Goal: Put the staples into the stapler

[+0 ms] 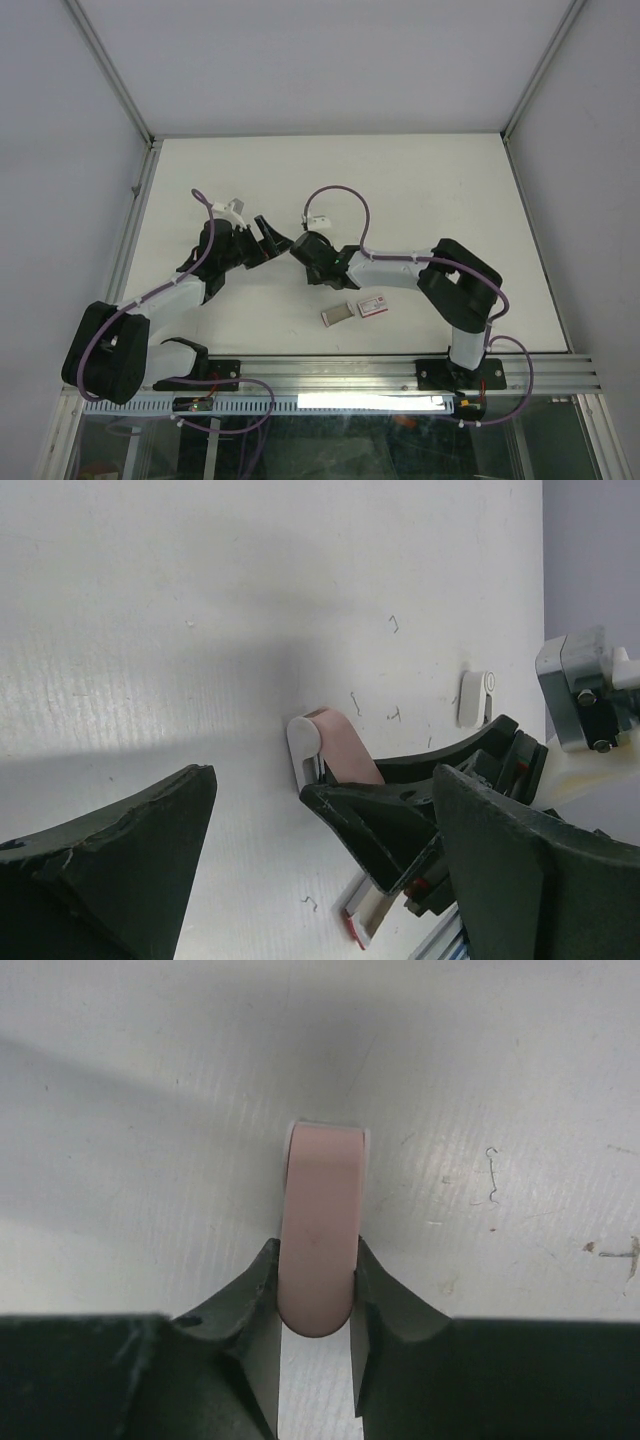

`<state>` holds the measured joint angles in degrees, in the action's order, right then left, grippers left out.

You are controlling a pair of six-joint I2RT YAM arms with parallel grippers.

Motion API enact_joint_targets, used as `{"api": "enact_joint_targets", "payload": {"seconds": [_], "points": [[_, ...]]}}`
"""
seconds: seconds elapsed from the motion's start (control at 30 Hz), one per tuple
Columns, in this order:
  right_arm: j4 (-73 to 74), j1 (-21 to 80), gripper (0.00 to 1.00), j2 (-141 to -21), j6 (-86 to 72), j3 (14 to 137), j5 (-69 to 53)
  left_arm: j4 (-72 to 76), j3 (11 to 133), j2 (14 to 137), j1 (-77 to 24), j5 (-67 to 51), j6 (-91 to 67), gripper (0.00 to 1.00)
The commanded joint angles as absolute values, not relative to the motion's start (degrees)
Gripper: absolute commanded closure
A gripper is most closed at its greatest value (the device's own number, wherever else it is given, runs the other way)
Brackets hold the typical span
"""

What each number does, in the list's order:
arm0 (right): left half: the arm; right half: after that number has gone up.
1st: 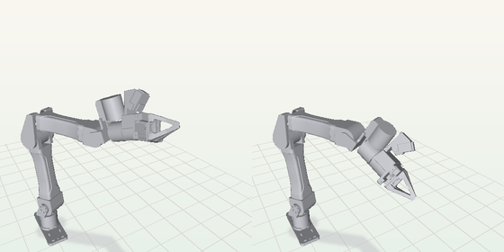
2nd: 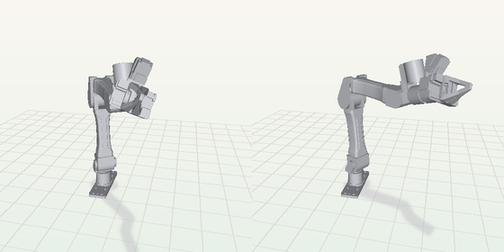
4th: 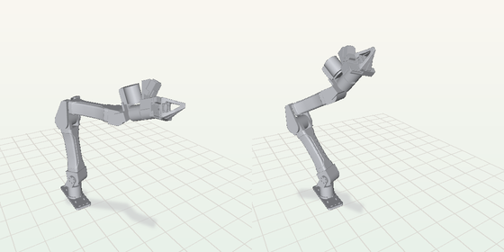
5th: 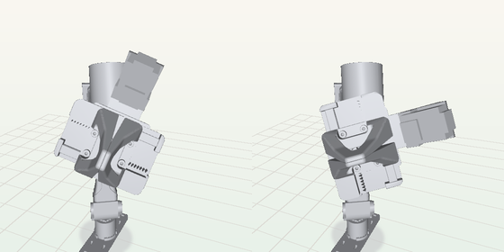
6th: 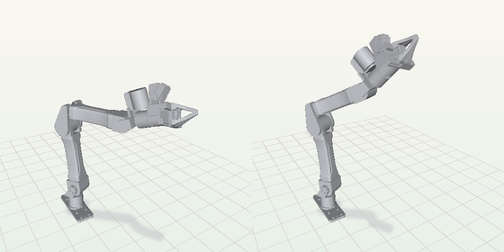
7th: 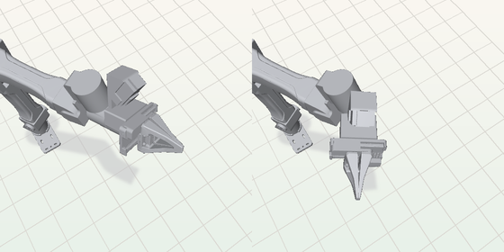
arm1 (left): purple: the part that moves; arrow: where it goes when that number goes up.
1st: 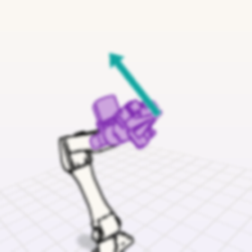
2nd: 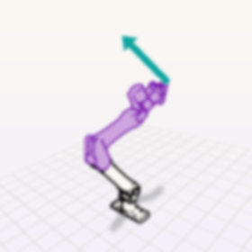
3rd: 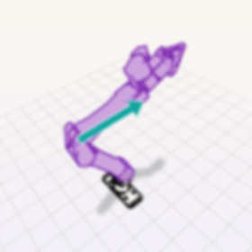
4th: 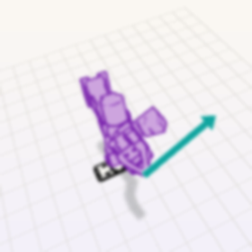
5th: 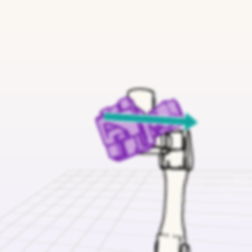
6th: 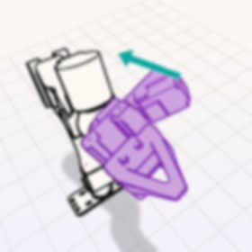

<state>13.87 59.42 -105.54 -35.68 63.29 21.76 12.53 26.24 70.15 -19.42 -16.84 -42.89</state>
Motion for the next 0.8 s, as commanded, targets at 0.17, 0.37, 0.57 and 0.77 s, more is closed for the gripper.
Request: {"api": "enact_joint_targets", "payload": {"seconds": [0.17,0.37,0.57,0.77], "points": [[3.22,58.99,0.94,-96.64,-29.19,56.55,20.58,23.93,22.6,72.02,-19.76,-25.54,-49.41,0.1],[-8.99,57.94,0.96,-83.43,-18.09,46.55,9.68,29.69,22.81,72.78,-23.39,-29.11,-54.86,0.1],[-14.54,57.87,0.98,-74.65,-10.63,39.89,3.47,33.17,24.98,72.14,-26.85,-30.5,-59.32,0.11],[-15.29,57.92,0.99,-70.73,-9.13,37.79,2.26,33.21,26.27,71.58,-28.63,-30.33,-60.44,0.18]]}}
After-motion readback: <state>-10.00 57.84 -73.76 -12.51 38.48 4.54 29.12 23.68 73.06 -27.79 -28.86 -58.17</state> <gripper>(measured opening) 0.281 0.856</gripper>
